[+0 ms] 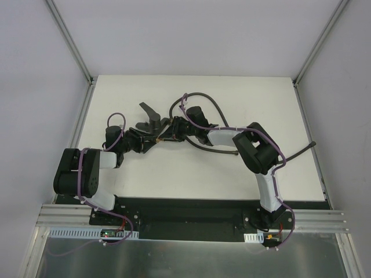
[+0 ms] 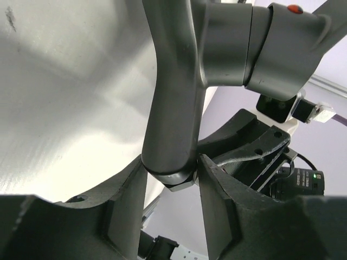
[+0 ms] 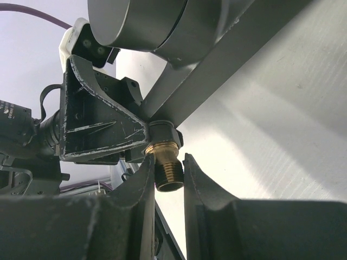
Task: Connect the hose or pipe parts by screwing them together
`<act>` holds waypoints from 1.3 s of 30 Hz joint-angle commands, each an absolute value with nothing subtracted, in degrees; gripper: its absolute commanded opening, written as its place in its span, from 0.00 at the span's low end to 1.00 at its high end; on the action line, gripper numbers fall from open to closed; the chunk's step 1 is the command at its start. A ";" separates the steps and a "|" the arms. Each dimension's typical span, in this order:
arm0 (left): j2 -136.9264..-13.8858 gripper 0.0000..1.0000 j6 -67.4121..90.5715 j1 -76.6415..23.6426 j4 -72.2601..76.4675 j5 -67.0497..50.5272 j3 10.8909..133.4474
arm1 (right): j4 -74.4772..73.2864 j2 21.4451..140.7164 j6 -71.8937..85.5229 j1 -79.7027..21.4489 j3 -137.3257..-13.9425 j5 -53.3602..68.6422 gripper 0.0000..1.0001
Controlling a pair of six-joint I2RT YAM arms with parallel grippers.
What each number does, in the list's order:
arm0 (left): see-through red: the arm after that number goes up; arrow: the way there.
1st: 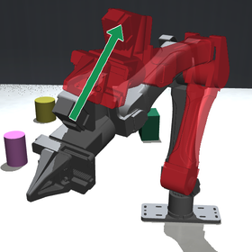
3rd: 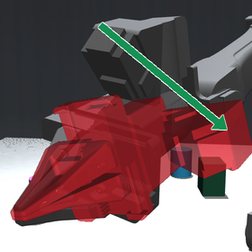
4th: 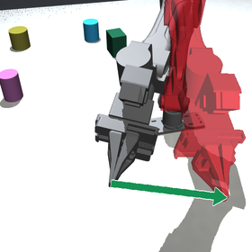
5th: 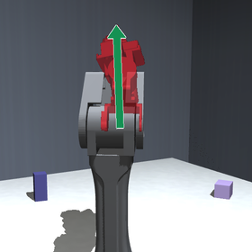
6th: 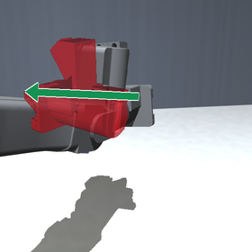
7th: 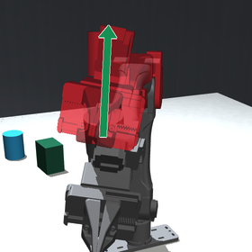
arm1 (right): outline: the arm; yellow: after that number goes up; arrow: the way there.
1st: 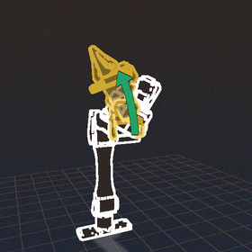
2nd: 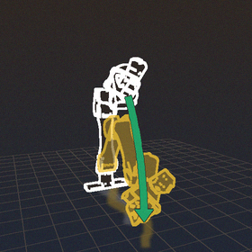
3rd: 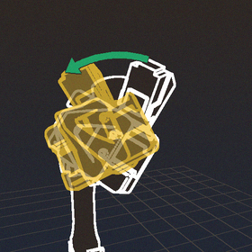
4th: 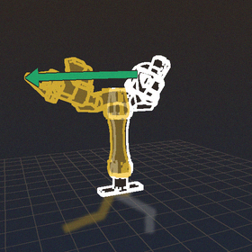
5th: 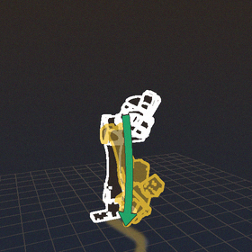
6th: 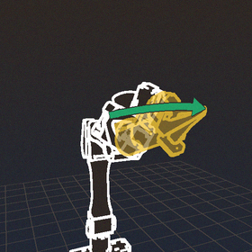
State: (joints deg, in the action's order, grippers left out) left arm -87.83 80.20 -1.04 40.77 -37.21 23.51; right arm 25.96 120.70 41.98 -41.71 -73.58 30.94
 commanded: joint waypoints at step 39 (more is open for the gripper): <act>-86.84 0.00 81.04 -4.22 37.44 -27.95 26.54 | 25.25 103.73 43.34 -32.71 -55.92 26.81 0.69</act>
State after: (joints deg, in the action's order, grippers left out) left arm -88.12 82.48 -4.49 36.80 -30.81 24.60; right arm 28.18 113.69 44.86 -37.41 -60.90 29.28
